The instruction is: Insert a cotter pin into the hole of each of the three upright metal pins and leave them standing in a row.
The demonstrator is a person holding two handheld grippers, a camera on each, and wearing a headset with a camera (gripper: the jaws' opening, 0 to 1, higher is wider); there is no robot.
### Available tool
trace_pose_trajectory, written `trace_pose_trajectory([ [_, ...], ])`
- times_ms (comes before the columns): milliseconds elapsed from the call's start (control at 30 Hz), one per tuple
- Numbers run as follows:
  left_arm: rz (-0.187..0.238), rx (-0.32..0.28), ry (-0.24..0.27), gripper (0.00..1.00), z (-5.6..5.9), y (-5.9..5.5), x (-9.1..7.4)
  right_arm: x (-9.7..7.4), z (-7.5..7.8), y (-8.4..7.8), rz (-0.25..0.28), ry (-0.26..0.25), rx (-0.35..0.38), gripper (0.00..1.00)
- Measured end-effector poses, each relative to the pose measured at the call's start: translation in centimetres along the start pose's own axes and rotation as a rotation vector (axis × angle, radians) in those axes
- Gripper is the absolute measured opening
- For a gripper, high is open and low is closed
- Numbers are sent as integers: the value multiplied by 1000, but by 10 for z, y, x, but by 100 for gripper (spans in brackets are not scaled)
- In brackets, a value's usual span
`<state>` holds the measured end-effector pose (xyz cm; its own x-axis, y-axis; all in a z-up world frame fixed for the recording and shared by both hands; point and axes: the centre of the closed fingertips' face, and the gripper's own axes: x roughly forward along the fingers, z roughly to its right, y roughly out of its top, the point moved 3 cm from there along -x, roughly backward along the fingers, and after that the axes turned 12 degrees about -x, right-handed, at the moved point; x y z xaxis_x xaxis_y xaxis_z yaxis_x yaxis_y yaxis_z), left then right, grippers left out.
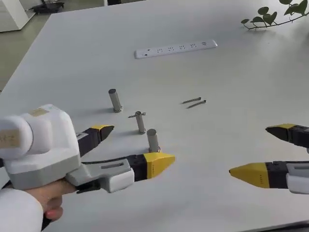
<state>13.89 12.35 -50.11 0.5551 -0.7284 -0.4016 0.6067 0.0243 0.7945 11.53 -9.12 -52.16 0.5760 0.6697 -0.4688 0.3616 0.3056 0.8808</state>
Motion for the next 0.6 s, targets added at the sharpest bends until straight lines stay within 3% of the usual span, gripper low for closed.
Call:
trace_pose_trajectory([
  [300,-81,40,8,99,-2,-21,-18,1,1,7,-18,-1,-17,92],
  [600,-83,30,44,99,-21,-23,-31,1,5,16,-46,13,-42,92],
])
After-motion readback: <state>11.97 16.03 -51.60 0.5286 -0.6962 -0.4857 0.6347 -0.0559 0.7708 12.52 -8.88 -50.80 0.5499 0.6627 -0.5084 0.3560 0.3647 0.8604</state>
